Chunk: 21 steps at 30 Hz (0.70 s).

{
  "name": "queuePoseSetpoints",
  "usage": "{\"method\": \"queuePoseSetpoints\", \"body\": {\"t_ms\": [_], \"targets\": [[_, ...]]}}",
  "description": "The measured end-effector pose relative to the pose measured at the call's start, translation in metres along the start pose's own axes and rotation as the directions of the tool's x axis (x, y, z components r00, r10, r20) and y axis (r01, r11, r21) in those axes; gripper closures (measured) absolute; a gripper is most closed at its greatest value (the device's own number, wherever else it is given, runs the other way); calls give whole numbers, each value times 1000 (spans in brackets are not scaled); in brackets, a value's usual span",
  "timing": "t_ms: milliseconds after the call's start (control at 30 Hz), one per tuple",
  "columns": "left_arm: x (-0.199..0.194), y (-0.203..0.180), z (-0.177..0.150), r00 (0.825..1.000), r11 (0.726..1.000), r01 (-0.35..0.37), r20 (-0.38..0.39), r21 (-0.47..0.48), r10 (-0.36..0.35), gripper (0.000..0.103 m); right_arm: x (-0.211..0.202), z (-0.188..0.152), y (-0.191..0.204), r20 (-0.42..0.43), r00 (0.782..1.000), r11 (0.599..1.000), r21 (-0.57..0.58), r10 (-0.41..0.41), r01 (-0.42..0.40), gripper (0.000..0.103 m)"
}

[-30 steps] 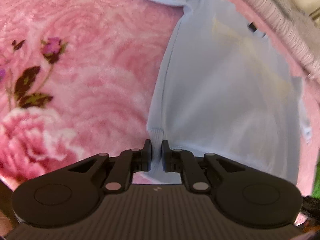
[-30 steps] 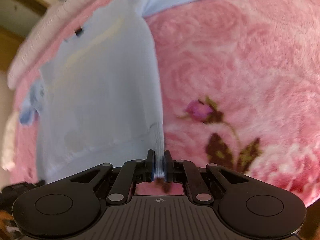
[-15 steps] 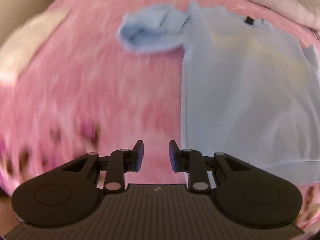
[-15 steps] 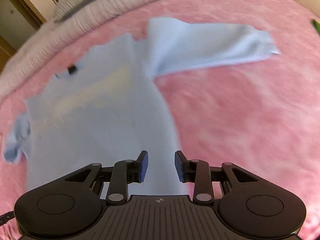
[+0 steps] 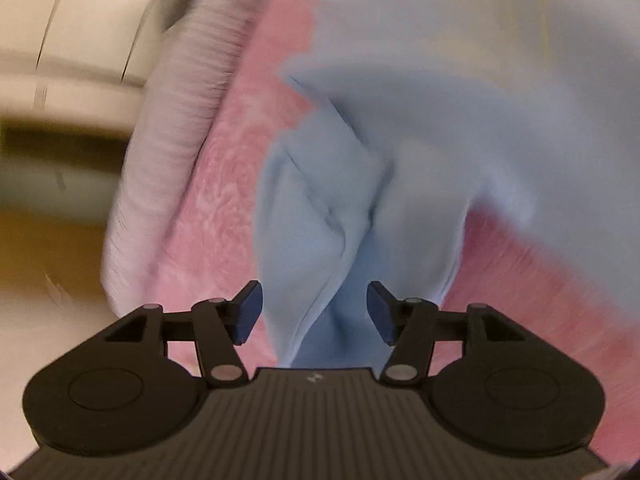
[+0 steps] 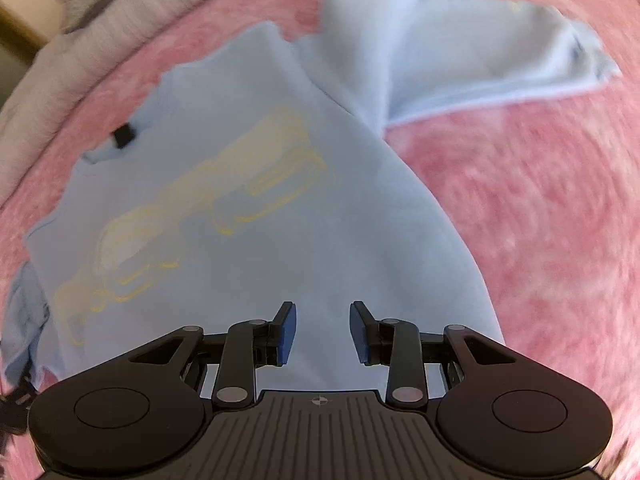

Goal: Fold clothes

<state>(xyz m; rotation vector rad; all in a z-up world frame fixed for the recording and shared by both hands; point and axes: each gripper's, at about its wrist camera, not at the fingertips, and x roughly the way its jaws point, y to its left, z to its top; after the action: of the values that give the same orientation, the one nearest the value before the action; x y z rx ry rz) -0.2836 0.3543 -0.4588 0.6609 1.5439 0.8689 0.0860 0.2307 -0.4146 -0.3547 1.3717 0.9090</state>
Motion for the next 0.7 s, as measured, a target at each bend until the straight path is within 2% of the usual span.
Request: {"method": "queuePoseSetpoints", "body": {"t_ms": [33, 67, 100, 133, 167, 200, 233, 267, 300, 333, 367, 400, 433, 467, 500, 533, 567, 633, 667, 700], "targets": [[6, -2, -4, 999, 999, -34, 11, 10, 34, 77, 0, 0, -3, -8, 1000, 999, 32, -5, 5, 69], [9, 9, -9, 999, 996, -41, 12, -77, 42, 97, 1, -1, -8, -17, 1000, 998, 70, -3, 4, 69], [9, 31, -17, 1000, 968, -6, 7, -252, 8, 97, 1, -2, -11, -24, 1000, 995, 100, 3, 0, 69], [7, 59, -34, 1000, 883, 28, 11, -469, -26, 98, 1, -2, -14, -30, 1000, 992, 127, 8, -4, 69], [3, 77, -62, 999, 768, 22, -7, -639, -34, 98, 1, -3, -14, -34, 999, 991, 137, 7, -2, 69], [-2, 93, -91, 999, 627, 5, -28, -779, -43, 98, 2, -4, -15, -39, 999, 989, 147, 6, 0, 69], [-6, 110, -120, 997, 460, -16, -46, -888, -55, 98, 2, -5, -15, -43, 999, 988, 156, 4, 3, 69], [-10, 126, -150, 996, 276, -40, -62, -960, -71, 97, 2, -5, -12, -49, 999, 989, 148, 0, 8, 69], [-15, 128, -187, 990, 72, -70, -78, -995, -118, 92, 3, -6, -8, -55, 998, 991, 137, -4, 11, 69], [-18, 120, -224, 981, -129, -97, -73, -987, -181, 79, 4, -7, -4, -61, 998, 992, 126, -7, 15, 69], [-19, 104, -251, 966, -271, -125, -54, -954, -253, 66, 6, -7, -2, -68, 998, 993, 114, -13, 20, 69], [-19, 87, -277, 946, -397, -160, -26, -904, -322, 66, 11, -7, 3, -73, 997, 994, 105, -19, 27, 69], [-18, 68, -291, 925, -476, -192, 4, -859, -379, 66, 12, -9, 5, -75, 997, 995, 93, -25, 32, 69], [-18, 48, -303, 902, -542, -226, 37, -809, -431, 70, 12, -10, 7, -76, 997, 996, 80, -30, 36, 69], [-23, 35, -310, 902, -593, -241, 49, -768, -430, 79, 11, -10, 10, -76, 997, 997, 64, -34, 39, 69], [-29, 30, -315, 909, -631, -241, 56, -737, -413, 82, 11, -10, 12, -77, 996, 998, 49, -37, 41, 69], [-36, 27, -320, 917, -667, -238, 63, -706, -394, 80, 10, -11, 13, -78, 996, 999, 38, -36, 39, 69], [-45, 27, -327, 922, -704, -231, 80, -672, -379, 76, 8, -12, 14, -80, 996, 999, 16, -34, 36, 69], [-50, 29, -329, 926, -701, -227, 73, -676, -370, 74, 7, -12, 13, -79, 996, 999, 16, -34, 35, 69], [-52, 33, -331, 928, -686, -217, 71, -695, -366, 74, 5, -13, 12, -78, 996, 999, 17, -33, 35, 69]]}}
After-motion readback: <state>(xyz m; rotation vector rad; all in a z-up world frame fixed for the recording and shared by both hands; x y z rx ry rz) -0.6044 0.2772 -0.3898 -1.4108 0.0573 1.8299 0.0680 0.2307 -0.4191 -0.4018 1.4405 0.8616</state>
